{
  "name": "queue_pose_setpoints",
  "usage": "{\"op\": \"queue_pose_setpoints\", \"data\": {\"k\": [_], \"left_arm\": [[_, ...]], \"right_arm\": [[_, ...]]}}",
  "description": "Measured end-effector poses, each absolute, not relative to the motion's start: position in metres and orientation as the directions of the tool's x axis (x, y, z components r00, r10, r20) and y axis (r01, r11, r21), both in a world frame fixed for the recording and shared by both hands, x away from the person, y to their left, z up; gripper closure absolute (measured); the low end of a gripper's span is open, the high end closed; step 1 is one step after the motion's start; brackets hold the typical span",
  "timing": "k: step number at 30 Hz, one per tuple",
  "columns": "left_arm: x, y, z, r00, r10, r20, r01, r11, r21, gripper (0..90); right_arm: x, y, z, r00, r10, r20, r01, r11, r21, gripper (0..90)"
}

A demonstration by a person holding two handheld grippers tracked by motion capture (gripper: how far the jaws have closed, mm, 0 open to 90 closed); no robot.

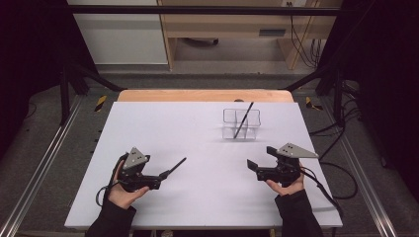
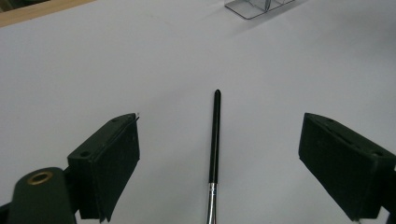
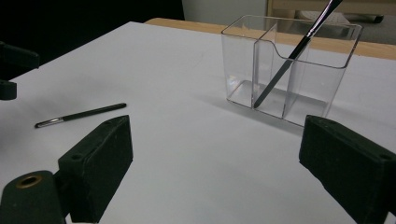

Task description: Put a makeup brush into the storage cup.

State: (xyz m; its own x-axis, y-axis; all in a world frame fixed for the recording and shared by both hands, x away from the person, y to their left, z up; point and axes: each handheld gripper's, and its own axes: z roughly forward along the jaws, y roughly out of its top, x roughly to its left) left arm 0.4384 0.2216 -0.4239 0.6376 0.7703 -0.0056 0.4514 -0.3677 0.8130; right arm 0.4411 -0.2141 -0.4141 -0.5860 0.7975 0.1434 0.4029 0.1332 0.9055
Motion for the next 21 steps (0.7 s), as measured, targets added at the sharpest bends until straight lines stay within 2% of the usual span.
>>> {"op": "queue_pose_setpoints", "data": {"k": [9, 21], "left_arm": [[0.446, 0.214, -0.421, 0.645, 0.764, 0.012, 0.461, -0.401, 0.792, 12.2], [0.463, 0.199, -0.425, 0.675, 0.737, 0.041, 0.503, -0.500, 0.705, 14.9]], "right_arm": [[0.440, -0.213, -0.415, -0.588, 0.796, 0.144, 0.408, 0.138, 0.902, 10.3], [0.439, -0.213, -0.414, -0.591, 0.792, 0.154, 0.407, 0.127, 0.904, 9.7]]}}
